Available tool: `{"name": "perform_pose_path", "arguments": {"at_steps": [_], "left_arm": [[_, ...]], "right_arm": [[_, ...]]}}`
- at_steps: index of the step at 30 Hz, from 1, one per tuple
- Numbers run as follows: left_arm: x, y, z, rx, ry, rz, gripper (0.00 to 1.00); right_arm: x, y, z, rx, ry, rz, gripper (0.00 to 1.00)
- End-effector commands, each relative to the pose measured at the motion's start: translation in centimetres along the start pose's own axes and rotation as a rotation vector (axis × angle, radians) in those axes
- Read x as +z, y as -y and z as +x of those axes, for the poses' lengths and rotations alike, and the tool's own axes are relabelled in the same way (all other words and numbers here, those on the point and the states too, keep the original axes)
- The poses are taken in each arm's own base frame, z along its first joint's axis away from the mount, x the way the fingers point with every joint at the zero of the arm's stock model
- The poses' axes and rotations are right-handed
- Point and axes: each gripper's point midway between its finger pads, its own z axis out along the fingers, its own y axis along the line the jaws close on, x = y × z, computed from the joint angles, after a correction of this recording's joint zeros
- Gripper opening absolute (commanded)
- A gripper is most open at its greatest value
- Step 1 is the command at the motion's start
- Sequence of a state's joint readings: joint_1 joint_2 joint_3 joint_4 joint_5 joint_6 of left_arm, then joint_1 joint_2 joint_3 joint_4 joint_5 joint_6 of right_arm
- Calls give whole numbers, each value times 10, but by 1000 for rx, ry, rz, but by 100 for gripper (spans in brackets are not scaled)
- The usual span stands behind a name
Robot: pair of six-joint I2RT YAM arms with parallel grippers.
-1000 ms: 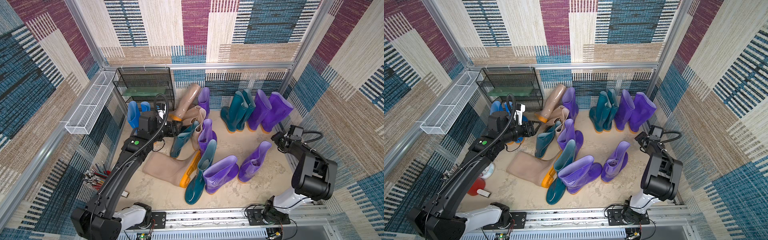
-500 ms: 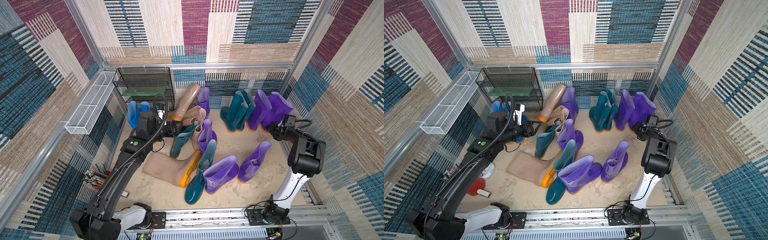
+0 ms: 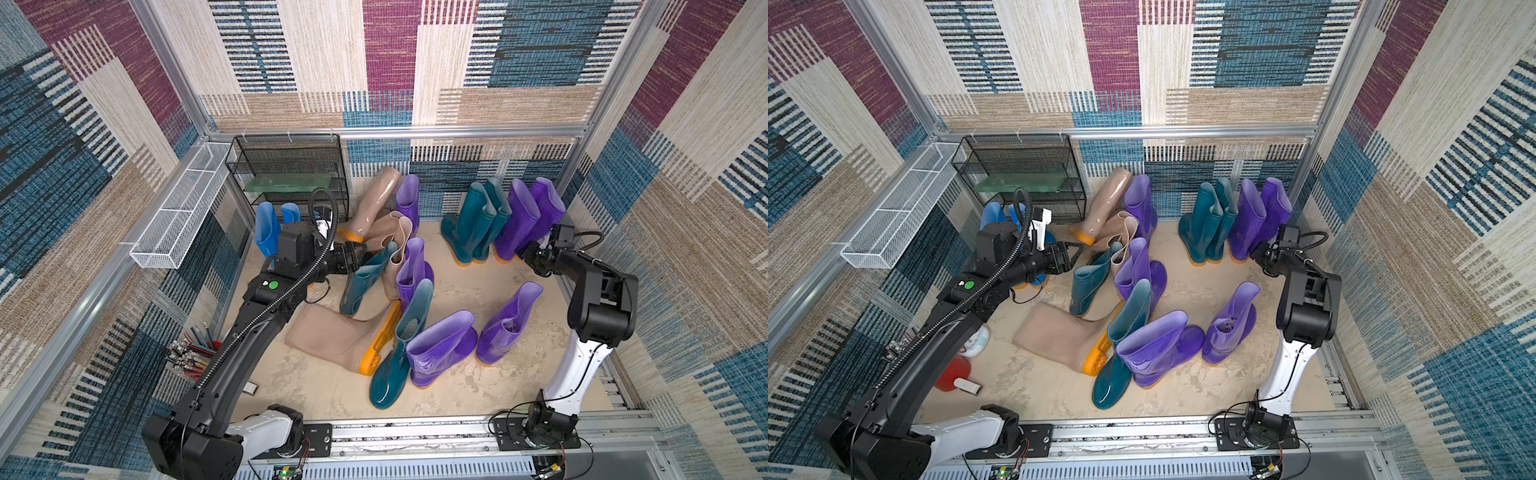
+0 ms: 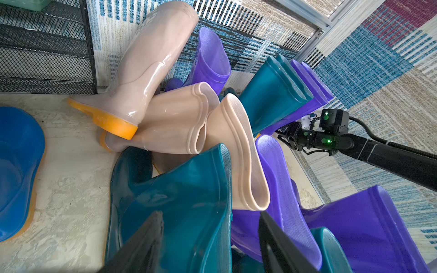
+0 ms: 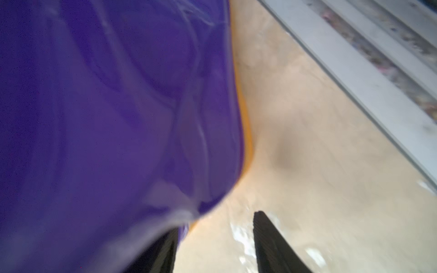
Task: Match and arrange rain boots in pairs
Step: Move the rain boot to the corner of the board, then adjust the rain boot at the center of the board.
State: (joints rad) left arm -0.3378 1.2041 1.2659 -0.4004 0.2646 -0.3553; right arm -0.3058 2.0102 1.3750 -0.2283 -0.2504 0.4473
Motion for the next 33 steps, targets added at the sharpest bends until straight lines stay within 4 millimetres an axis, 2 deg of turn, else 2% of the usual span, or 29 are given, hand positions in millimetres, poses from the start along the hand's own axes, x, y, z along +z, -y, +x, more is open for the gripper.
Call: {"name": "perform_pose_path", "arguments": {"at_steps": [1, 3, 6, 9, 12, 16, 19, 23, 25, 28, 31, 33], "left_arm": [[-2, 5, -8, -1, 29, 20, 66], [-3, 6, -9, -1, 30, 23, 66], [-4, 6, -9, -2, 33, 24, 66], [-5, 5, -10, 1, 38, 14, 66], [-6, 2, -10, 6, 43, -3, 66], [-1, -4, -7, 8, 39, -22, 66], [7, -5, -3, 3, 13, -22, 66], [20, -13, 7, -22, -44, -44, 65], [27, -16, 12, -25, -75, -51, 64], [31, -18, 14, -20, -88, -55, 64], [33, -19, 16, -16, -100, -56, 64], [35, -21, 18, -16, -106, -61, 64]], "right_arm": [[-19, 7, -8, 13, 59, 35, 57], [-33, 10, -8, 23, 86, 54, 59], [-62, 4, -7, 44, 138, 52, 62], [-96, -18, 0, 35, 202, 27, 64], [-136, -55, 14, -8, 270, -21, 65], [-195, -128, 41, -189, 355, -172, 69], [-228, -157, 51, -248, 402, -197, 70], [-263, -227, 76, -405, 420, -394, 73], [-268, -263, 92, -478, 401, -462, 77], [-258, -310, 110, -556, 354, -511, 83], [-227, -345, 115, -546, 298, -505, 88], [-200, -368, 119, -527, 244, -501, 90]]}}
